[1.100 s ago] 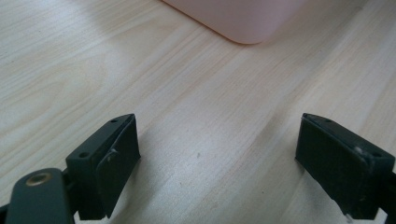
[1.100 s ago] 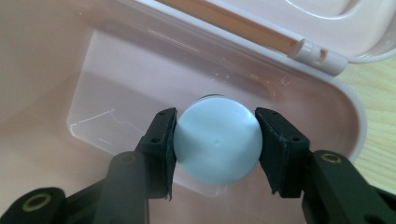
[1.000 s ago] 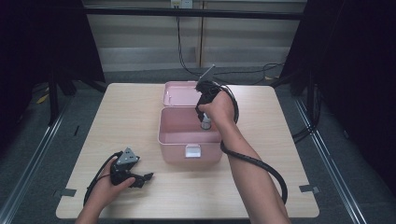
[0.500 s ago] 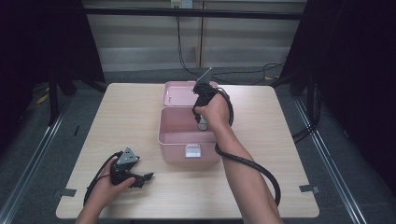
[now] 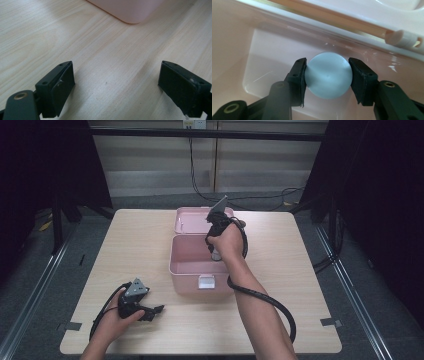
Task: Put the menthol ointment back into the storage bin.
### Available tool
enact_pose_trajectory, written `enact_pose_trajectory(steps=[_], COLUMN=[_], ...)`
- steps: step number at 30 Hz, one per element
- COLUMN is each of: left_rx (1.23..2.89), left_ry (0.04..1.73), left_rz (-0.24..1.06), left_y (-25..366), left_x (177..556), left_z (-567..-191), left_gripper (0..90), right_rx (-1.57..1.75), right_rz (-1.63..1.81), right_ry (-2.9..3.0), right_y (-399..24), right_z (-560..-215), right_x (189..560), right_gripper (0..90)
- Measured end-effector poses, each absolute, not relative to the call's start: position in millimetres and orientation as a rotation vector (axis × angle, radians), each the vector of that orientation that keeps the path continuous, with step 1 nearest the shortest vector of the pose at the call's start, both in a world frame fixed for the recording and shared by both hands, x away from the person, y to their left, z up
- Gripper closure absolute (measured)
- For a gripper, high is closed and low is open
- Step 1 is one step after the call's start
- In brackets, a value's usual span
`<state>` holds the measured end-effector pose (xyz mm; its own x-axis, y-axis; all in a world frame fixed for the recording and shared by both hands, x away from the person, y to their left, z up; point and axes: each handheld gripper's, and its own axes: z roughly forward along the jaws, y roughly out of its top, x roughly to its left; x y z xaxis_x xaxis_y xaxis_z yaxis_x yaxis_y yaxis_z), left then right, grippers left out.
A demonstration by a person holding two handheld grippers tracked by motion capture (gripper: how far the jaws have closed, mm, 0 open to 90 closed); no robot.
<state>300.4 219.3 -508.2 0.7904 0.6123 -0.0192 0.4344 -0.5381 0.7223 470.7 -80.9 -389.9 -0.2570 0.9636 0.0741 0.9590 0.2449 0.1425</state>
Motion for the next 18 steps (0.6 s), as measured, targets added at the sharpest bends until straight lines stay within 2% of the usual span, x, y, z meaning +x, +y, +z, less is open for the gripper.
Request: enact_pose_trajectory(steps=[18], left_rx=[2.225], left_ry=[0.773], left_rz=[0.308], left_y=[219.2], left_x=[300.2], left_z=[-508.2], left_gripper=[12.9], right_rx=[1.917], right_rz=[0.268], right_ry=[2.419], right_y=[-81.2], right_z=[-399.4], right_x=[470.8], right_gripper=[50.7])
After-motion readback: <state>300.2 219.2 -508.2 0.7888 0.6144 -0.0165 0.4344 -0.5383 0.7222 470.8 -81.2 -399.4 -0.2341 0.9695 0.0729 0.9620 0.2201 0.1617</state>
